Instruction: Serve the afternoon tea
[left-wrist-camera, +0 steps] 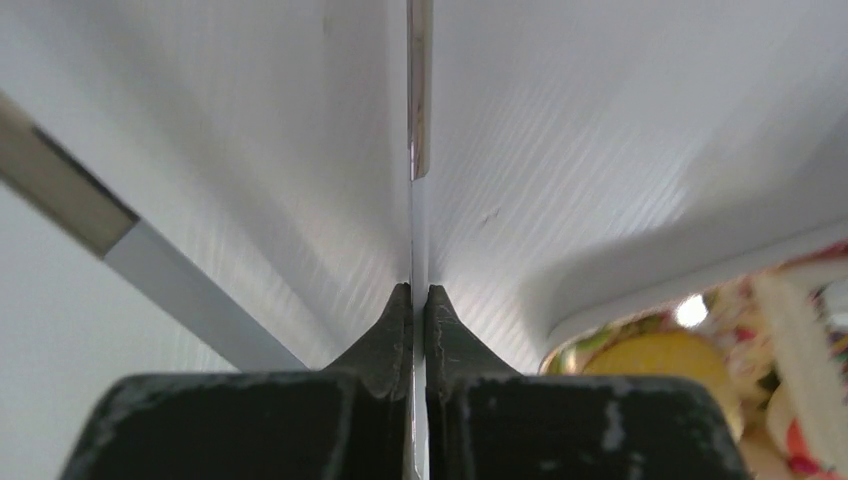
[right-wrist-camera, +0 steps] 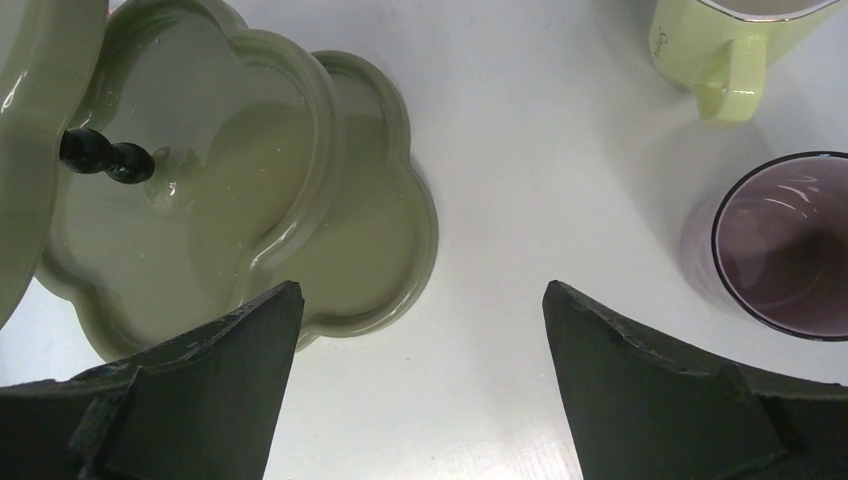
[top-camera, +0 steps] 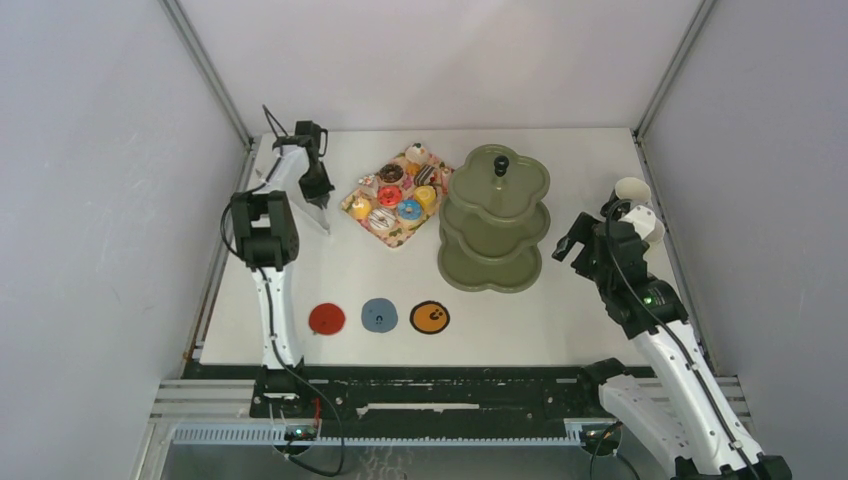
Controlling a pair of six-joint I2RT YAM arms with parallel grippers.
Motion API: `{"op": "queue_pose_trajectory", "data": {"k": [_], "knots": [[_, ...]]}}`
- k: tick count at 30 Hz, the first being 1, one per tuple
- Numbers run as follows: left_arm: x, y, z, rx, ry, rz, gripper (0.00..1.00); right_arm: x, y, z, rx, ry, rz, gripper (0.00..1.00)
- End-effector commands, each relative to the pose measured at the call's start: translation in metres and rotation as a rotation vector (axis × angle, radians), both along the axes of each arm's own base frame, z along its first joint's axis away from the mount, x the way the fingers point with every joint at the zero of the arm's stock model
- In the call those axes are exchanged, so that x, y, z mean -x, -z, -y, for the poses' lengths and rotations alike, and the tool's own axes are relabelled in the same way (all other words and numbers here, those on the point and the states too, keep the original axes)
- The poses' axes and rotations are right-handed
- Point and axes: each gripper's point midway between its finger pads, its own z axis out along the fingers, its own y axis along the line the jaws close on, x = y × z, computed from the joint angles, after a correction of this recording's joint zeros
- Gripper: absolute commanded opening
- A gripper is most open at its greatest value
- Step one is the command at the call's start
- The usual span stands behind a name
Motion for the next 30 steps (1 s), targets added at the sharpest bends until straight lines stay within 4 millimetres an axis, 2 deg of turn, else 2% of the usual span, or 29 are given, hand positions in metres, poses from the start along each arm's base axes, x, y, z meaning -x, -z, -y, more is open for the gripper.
{"op": "queue_pose_trajectory", "data": {"k": [1, 3, 11, 15, 18, 22, 25, 30], "knots": [[0.021, -0.060, -0.006, -0.035, 0.062, 0.081, 0.00, -0.013, -0.008, -0.008, -0.009, -0.036, 0.049, 0.97], [0.037, -0.065, -0.004, -0.030, 0.085, 0.074, 0.00, -0.016, -0.005, -0.011, -0.011, -0.046, 0.045, 0.98], [0.121, -0.043, 0.002, -0.012, 0.114, -0.006, 0.00, -0.023, 0.000, -0.020, -0.014, -0.091, 0.029, 0.98], [0.142, -0.045, 0.008, -0.006, 0.122, -0.020, 0.02, -0.022, 0.004, -0.020, -0.002, -0.108, 0.026, 0.97], [0.146, -0.048, 0.011, -0.017, 0.118, -0.008, 0.11, -0.022, 0.006, -0.022, 0.002, -0.123, 0.021, 0.97], [0.142, -0.056, 0.008, -0.036, 0.087, 0.019, 0.36, -0.019, 0.006, -0.022, -0.001, -0.130, 0.019, 0.97], [0.137, -0.068, 0.009, -0.032, 0.075, 0.063, 0.52, -0.018, 0.005, -0.024, -0.009, -0.139, 0.026, 0.98], [0.148, -0.090, 0.010, -0.025, 0.049, 0.110, 0.67, -0.017, 0.006, -0.030, -0.027, -0.174, 0.025, 0.98]]}}
